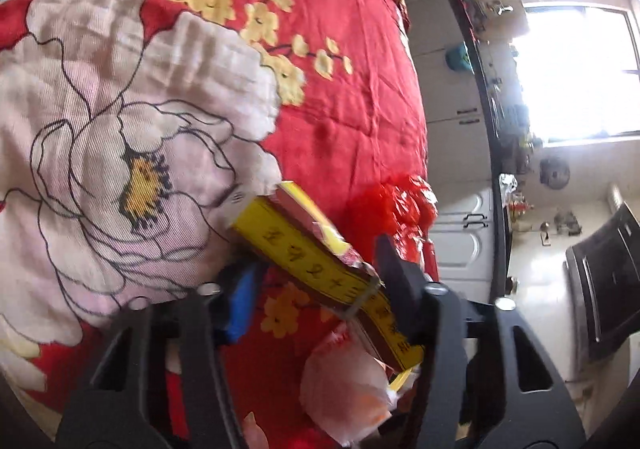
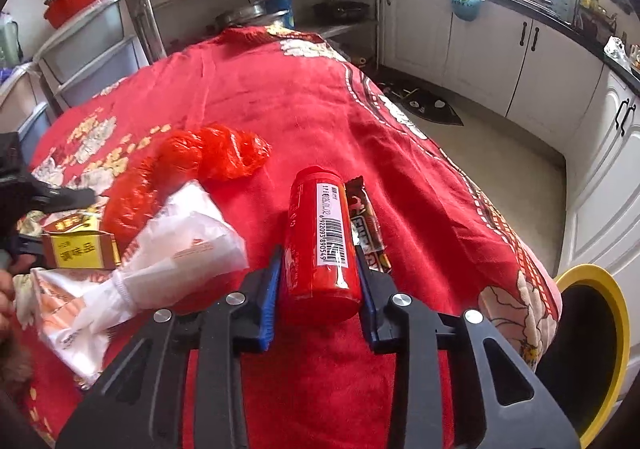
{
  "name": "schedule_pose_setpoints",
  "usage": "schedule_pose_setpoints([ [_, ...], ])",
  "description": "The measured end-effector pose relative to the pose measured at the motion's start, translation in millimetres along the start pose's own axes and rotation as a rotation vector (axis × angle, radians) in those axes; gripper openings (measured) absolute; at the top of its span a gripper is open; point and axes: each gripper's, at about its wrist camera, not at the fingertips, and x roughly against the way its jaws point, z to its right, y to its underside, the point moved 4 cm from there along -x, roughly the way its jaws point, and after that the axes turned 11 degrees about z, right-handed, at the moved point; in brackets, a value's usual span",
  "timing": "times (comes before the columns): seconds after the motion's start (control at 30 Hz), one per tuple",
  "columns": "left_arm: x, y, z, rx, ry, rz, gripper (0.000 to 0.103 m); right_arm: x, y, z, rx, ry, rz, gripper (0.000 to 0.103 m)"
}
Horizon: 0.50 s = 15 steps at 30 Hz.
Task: Collect trash
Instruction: 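Grasp the yellow box with the left tool while the right tool grasps the red can, then carry the yellow box and red can over the bin and open both tools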
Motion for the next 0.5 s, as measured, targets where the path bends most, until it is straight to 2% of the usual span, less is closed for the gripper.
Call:
schedule_pose_setpoints([
  [0.2, 11.1, -6.7, 4.7, -0.020, 0.035, 0.030, 0.030, 20.1, -0.6, -2.1, -0.028, -0.025, 0.034, 0.031],
  [0.37, 32.4, -11.4, 32.2, -0.136, 0.055, 0.104, 0.023, 40.3, -2.8, -2.6, -0.067, -0.050, 0.068, 0.031],
  [0.5, 48.4, -8.2, 58.7, -0.235, 0.076, 0.149, 0.021, 57.0, -4.5, 1.0, -0.094, -0.064, 0.094, 0.031],
])
